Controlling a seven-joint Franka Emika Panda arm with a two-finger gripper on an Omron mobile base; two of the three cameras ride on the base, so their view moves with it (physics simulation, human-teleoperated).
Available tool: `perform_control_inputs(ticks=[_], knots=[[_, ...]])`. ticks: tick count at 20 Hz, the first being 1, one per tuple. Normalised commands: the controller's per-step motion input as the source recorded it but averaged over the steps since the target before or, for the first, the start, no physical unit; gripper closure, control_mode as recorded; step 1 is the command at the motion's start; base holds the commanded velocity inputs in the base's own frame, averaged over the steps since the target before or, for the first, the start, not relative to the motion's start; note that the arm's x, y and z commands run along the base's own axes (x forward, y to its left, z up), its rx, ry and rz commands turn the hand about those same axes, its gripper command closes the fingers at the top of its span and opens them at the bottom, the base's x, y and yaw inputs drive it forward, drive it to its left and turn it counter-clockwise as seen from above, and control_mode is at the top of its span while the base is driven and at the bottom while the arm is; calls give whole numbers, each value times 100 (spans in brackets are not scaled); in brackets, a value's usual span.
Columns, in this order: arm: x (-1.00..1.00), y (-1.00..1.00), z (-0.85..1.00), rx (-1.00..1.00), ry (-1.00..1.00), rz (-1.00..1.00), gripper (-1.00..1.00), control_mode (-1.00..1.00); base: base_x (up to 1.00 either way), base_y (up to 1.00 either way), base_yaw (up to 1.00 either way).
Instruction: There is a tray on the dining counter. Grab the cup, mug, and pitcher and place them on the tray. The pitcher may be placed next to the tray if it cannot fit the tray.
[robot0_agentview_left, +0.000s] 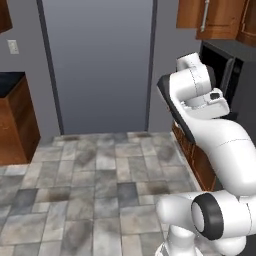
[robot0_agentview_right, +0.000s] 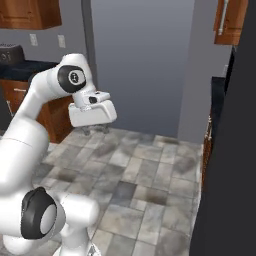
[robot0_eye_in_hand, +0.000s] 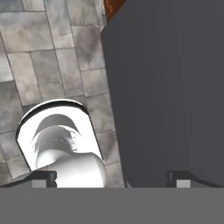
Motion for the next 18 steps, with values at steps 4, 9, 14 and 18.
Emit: perform_control_inputs(ticks=[4,9,14,18], knots=[[0,0,0,0,0,0,-100,100,100,0,0],[0,0,0,0,0,0,-100,100,100,7,0],[0,0,0,0,0,0,-100,100,91,23,-13],[0,0,0,0,0,0,-100,100,74,40,-33]])
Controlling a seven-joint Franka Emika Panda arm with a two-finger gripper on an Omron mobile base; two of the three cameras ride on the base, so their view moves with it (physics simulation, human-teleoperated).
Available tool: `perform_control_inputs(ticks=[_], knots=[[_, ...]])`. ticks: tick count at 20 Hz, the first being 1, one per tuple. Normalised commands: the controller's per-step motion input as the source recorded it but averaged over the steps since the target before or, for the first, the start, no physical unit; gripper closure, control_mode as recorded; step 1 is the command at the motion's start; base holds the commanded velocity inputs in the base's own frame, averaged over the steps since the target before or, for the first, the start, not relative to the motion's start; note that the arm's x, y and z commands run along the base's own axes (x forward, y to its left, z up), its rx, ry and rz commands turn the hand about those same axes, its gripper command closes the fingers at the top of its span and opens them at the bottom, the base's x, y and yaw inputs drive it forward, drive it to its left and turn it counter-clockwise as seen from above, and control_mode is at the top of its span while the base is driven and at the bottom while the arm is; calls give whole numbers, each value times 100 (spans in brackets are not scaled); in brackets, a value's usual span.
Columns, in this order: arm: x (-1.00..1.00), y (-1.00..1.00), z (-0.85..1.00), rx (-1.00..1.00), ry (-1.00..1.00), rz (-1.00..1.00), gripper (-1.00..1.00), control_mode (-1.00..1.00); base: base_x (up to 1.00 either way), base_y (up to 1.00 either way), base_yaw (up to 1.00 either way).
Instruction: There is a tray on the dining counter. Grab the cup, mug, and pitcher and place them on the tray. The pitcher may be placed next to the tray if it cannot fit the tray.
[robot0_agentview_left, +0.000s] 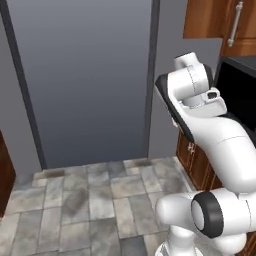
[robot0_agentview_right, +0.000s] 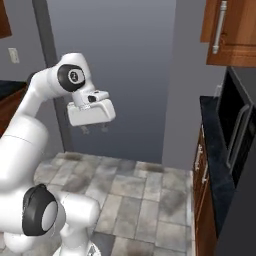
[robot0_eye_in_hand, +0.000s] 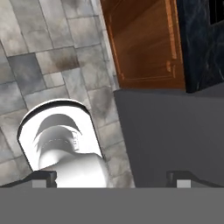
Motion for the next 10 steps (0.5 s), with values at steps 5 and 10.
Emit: perform_control_inputs(ticks=[5,10], knots=[[0,0,0,0,0,0,-100,100,60,47,-47],[0,0,0,0,0,0,-100,100,46,58,-53]])
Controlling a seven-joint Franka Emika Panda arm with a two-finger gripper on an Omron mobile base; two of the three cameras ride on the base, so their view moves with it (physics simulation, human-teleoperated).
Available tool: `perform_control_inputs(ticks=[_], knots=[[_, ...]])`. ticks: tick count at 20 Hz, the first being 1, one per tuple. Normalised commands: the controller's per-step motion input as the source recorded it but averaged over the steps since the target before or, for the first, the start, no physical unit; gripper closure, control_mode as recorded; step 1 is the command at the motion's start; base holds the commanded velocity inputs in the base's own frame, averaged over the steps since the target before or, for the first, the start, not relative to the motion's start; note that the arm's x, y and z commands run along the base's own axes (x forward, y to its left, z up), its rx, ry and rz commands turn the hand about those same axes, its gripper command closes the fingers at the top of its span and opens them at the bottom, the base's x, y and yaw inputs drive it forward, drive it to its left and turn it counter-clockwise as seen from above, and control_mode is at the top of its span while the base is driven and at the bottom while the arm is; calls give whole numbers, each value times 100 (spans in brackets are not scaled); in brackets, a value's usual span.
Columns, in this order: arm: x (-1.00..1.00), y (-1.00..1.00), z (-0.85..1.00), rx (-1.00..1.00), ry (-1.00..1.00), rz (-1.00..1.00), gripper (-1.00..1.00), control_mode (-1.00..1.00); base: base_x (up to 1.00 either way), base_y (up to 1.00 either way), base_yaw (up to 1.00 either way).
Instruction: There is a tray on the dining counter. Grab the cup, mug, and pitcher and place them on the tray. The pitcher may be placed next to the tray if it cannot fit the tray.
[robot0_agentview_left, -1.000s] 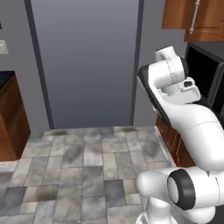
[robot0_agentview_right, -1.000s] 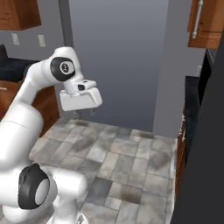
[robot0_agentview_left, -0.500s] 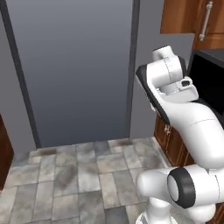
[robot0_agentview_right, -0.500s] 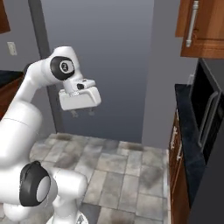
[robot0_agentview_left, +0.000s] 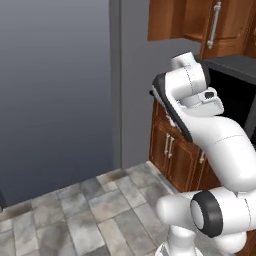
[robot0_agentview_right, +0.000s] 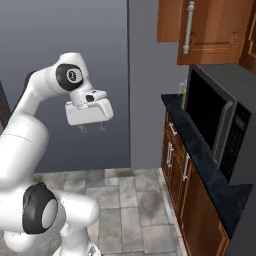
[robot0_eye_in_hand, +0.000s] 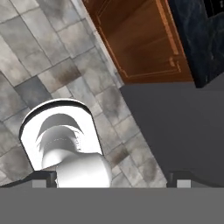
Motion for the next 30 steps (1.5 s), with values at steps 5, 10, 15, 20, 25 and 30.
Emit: perform_control_inputs(ticks=[5,10,15,20,25,30], knots=[[0,0,0,0,0,0,-100,100,36,70,-53],[0,0,0,0,0,0,-100,100,31,84,-49],[0,0,0,0,0,0,-100,100,34,86,-45],[0,0,0,0,0,0,-100,100,53,80,-40],[0,0,0,0,0,0,-100,100,59,69,-30],[0,0,0,0,0,0,-100,100,51,52,-26]])
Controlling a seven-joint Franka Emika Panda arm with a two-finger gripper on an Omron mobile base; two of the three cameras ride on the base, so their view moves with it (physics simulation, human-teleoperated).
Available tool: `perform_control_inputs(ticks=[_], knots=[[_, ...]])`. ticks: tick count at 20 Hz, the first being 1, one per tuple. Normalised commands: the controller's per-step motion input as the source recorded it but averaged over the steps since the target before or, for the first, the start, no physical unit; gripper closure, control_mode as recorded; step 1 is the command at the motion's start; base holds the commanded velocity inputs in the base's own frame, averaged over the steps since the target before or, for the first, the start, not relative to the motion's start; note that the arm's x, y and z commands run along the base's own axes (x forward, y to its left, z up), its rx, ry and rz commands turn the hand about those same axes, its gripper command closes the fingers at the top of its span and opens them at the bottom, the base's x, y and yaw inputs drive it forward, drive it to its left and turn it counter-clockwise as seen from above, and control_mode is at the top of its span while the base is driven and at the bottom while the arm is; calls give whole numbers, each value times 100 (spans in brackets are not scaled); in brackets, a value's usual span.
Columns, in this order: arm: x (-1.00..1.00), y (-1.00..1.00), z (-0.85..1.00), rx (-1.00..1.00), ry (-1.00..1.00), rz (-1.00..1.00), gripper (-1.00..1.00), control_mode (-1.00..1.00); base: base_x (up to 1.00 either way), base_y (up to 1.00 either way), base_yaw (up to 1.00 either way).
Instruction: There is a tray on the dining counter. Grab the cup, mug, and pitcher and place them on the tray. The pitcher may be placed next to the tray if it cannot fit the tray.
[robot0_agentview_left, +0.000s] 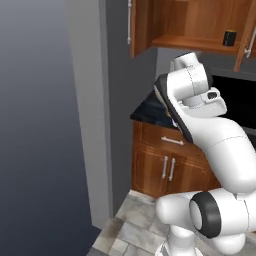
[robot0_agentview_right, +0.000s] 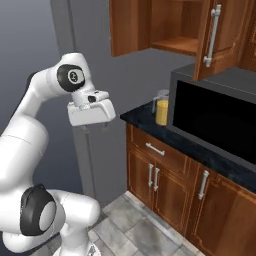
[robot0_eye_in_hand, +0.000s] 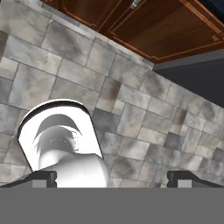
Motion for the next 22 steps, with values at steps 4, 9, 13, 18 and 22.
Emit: perform_control_inputs(ticks=[4,9,13,18,22], knots=[[0,0,0,0,0,0,-100,100,59,30,-29],[0,0,0,0,0,0,-100,100,68,18,-41],[0,0,0,0,0,0,-100,100,64,17,-44],[0,0,0,0,0,0,-100,100,62,22,-39],[0,0,0,0,0,0,-100,100,58,27,-32]])
